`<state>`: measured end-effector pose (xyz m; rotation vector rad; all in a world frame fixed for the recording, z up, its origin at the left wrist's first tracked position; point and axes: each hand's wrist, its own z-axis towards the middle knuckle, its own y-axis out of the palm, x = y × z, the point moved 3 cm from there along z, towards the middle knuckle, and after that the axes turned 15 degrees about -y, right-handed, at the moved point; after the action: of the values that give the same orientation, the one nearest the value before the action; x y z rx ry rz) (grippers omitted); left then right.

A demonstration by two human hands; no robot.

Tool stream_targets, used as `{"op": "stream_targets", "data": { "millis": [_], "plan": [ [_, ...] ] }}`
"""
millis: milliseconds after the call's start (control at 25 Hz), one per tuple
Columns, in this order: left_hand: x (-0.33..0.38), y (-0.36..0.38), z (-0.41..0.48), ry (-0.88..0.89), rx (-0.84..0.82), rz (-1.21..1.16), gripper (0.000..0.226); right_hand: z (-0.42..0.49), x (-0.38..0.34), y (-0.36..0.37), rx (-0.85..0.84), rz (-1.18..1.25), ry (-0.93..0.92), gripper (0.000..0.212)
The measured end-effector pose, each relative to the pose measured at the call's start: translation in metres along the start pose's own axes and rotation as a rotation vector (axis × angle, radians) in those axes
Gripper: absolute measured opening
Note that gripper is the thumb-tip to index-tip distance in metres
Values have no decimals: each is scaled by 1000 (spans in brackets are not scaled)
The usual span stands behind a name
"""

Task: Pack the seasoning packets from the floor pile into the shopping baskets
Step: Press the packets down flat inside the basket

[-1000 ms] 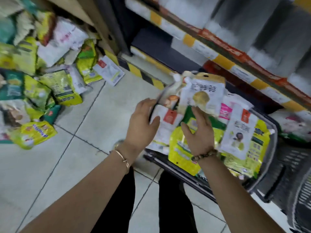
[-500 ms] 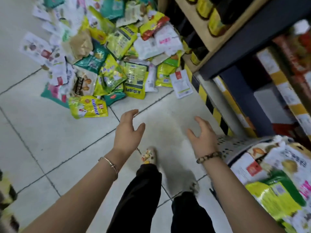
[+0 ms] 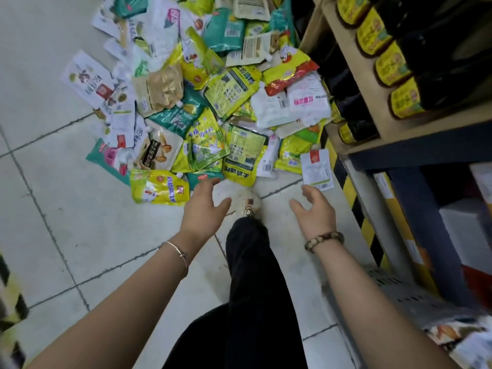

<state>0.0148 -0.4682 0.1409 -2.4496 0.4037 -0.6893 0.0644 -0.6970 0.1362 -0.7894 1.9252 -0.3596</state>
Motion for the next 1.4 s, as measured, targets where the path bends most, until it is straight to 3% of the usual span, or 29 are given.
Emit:
{"op": "stream_targets", "data": {
  "millis": [240,520,680,920,1120,1240,1400],
  "plan": [
    [10,-2,102,-245,-38,-38,52,102,-7,37,-83,-19,50,43],
    [-37,27,224,-430,-121,-260,51,184,37,116,-190,-99,158,51],
    [-53,59,303,-358,-145,-184,54,222,75,171,-174,-76,207,53],
    [-58,67,379,-131,218,276,47,275,109,225,-41,-139,285,61],
    [-54,66,399,-467,231,127,56,287,110,240,184,-83,452,77],
    [-49,65,417,-674,122,38,79,290,111,248,258,-56,539,95],
    [-54,68,423,-814,75,-169,97,286,117,251,317,5,629,101]
  ]
}}
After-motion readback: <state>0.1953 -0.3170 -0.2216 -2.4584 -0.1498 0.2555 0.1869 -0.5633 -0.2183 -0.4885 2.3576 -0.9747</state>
